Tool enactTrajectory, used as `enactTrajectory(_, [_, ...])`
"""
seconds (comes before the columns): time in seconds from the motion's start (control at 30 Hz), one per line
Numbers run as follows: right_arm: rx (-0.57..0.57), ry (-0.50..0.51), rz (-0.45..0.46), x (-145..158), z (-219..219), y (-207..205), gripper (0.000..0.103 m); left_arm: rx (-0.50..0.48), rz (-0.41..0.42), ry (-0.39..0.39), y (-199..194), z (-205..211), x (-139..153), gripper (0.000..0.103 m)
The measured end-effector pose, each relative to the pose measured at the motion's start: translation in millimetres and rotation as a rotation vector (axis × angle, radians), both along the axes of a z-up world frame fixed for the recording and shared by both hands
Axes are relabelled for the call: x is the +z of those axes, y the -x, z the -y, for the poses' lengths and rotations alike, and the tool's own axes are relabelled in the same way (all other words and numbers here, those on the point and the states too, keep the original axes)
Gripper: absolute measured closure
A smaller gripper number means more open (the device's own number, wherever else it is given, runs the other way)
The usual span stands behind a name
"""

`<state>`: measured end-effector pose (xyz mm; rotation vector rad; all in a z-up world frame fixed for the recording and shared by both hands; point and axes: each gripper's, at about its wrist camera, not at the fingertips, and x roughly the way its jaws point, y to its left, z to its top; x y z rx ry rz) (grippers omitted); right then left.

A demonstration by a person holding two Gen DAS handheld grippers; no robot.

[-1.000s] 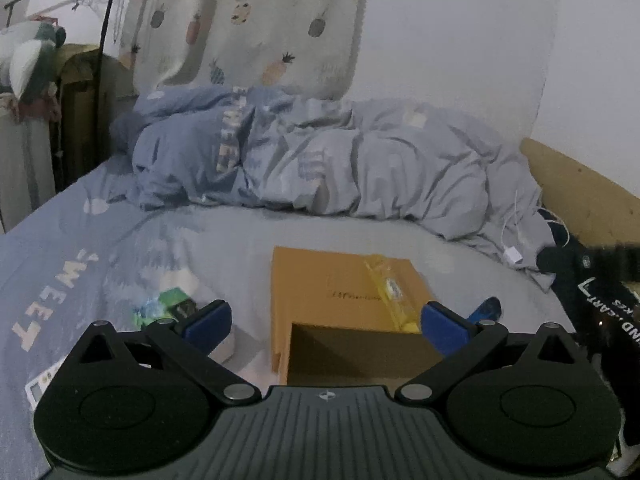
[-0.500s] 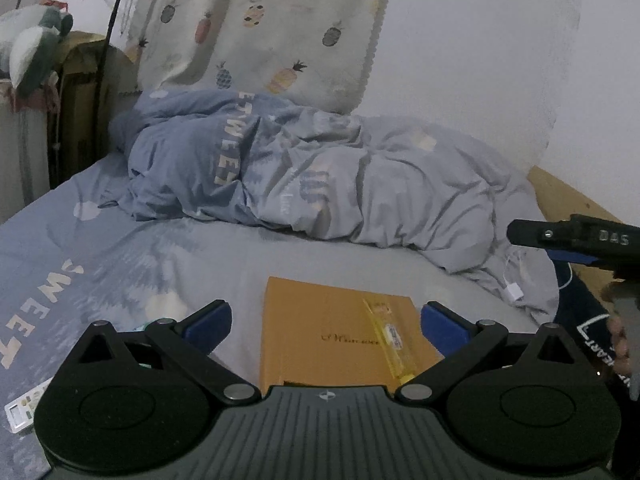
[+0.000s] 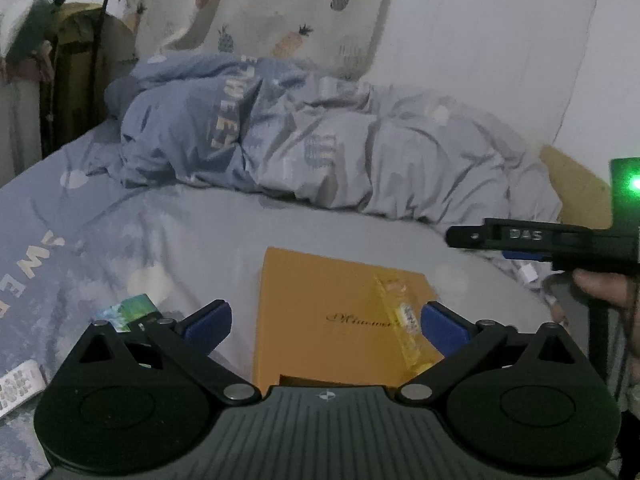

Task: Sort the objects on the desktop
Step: 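Move the right tool down to the yellow tube on the orange box, then close the right gripper around the yellow tube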

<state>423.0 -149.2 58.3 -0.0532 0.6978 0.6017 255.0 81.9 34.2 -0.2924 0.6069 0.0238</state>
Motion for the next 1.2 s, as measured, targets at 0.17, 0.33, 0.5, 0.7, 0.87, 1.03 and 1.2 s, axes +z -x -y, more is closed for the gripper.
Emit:
enactTrajectory(0.17, [-0.004,0.068,-0.067,-40,-16,-20,0.000,-0.005,-0.038,-0.005,-9,2,-17,0.000])
enactTrajectory(0.33, [-0.018,0.113,-0.141,-76,-23,-37,0.000,-0.002,-0.060,0.000,-16,2,-29,0.000])
enactTrajectory(0.5, [-0.006,0.139,-0.198,-101,-28,-49,0.001,-0.008,-0.078,0.004,-21,4,-38,0.000])
enactTrajectory(0.7, [0.005,0.168,-0.240,-117,-33,-56,0.010,-0.016,-0.098,0.013,-23,7,-47,0.000])
enactTrajectory(0.87, [0.034,0.212,-0.254,-123,-39,-58,0.017,-0.012,-0.111,0.011,-23,8,-54,0.000])
enactTrajectory(1.03, [0.043,0.242,-0.266,-128,-43,-61,0.034,-0.005,-0.129,0.014,-23,5,-58,0.000])
enactTrajectory(1.2, [0.048,0.265,-0.277,-137,-44,-62,0.055,-0.003,-0.135,0.028,-20,1,-59,0.000])
